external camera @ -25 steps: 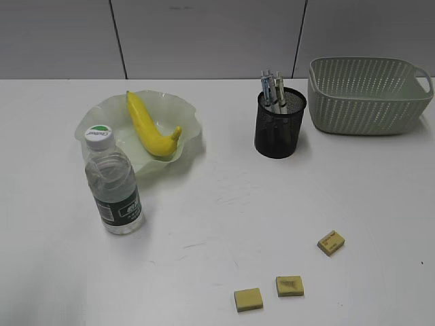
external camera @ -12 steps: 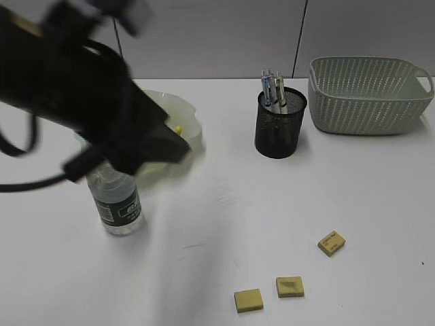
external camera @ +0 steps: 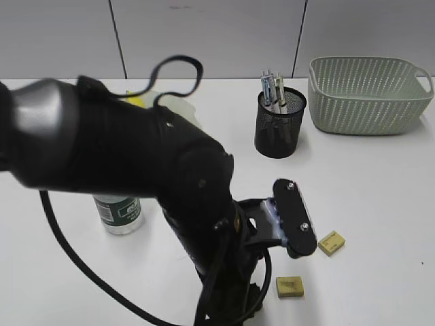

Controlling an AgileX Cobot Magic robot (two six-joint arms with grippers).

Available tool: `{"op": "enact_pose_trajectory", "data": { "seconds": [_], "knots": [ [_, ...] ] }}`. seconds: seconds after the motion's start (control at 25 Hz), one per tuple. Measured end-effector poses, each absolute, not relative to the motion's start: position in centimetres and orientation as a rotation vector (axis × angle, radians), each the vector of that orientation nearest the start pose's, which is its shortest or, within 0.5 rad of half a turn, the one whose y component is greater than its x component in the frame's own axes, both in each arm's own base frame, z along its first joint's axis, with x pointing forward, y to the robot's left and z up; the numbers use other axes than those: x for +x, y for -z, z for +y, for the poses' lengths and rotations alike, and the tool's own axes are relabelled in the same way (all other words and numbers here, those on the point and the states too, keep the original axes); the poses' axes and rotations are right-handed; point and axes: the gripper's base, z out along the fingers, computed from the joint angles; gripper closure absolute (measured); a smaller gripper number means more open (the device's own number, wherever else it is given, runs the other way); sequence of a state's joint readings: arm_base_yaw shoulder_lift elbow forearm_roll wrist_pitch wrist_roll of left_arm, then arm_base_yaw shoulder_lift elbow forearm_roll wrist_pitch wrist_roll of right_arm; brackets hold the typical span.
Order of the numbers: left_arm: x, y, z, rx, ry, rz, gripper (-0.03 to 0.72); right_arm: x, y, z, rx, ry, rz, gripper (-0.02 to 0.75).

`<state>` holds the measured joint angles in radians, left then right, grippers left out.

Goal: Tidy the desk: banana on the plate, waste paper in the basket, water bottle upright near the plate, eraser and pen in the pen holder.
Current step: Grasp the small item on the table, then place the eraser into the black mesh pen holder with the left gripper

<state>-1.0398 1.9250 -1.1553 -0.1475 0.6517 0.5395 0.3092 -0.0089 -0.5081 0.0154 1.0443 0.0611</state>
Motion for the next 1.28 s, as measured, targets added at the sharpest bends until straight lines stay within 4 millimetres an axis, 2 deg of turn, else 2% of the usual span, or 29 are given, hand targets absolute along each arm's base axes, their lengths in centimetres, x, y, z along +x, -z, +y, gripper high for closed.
{"op": "enact_pose_trajectory", "data": {
  "seconds": [0.12, 0.44, 0.48, 0.56, 0.64, 0.76, 0.84, 0.92, 1.12, 1.2, 1.28],
  "knots": [
    [17.6, -13.1, -32.3, 1.976, 0.229, 2.170, 0.241, -0.7, -28.1, -0.1, -0.251, -0.254, 2.004, 0.407],
    [18.2, -10.9, -33.1, 1.936, 0.228, 2.146, 0.249, -0.7, -28.1, -0.1, -0.250, -0.254, 2.003, 0.407],
    [18.2, -10.7, -33.1, 1.936, 0.227, 2.149, 0.268, -0.7, -28.1, -0.1, -0.250, -0.254, 2.003, 0.407],
    [18.3, -10.7, -33.3, 1.931, 0.229, 2.144, 0.358, -0.7, -28.1, -0.1, -0.250, -0.254, 2.003, 0.407],
    [18.3, -10.7, -33.3, 1.931, 0.228, 2.142, 0.509, -0.7, -28.1, -0.1, -0.250, -0.254, 2.003, 0.407],
    [18.3, -11.3, -33.4, 1.926, 0.233, 2.134, 0.503, -0.7, -28.1, -0.1, -0.250, -0.254, 2.003, 0.407],
    [18.9, -13.0, -33.6, 1.881, 0.251, 2.100, 0.503, -0.7, -28.1, -0.1, -0.250, -0.254, 2.003, 0.407],
    [20.3, -15.8, -34.1, 1.770, 0.283, 2.019, 0.503, -0.7, -28.1, -0.1, -0.250, -0.254, 2.003, 0.407],
    [26.6, -24.8, -34.8, 1.208, 0.353, 1.635, 0.503, -0.7, -28.1, -0.1, -0.250, -0.254, 2.003, 0.427],
    [28.8, -27.0, -34.4, 0.985, 0.361, 1.510, 0.503, -0.7, -28.1, -0.1, -0.250, -0.254, 2.003, 0.444],
    [30.9, -27.8, -34.2, 0.818, 0.365, 1.449, 0.503, -0.7, -28.1, -0.1, -0.250, -0.254, 2.003, 0.460]
  ]
}}
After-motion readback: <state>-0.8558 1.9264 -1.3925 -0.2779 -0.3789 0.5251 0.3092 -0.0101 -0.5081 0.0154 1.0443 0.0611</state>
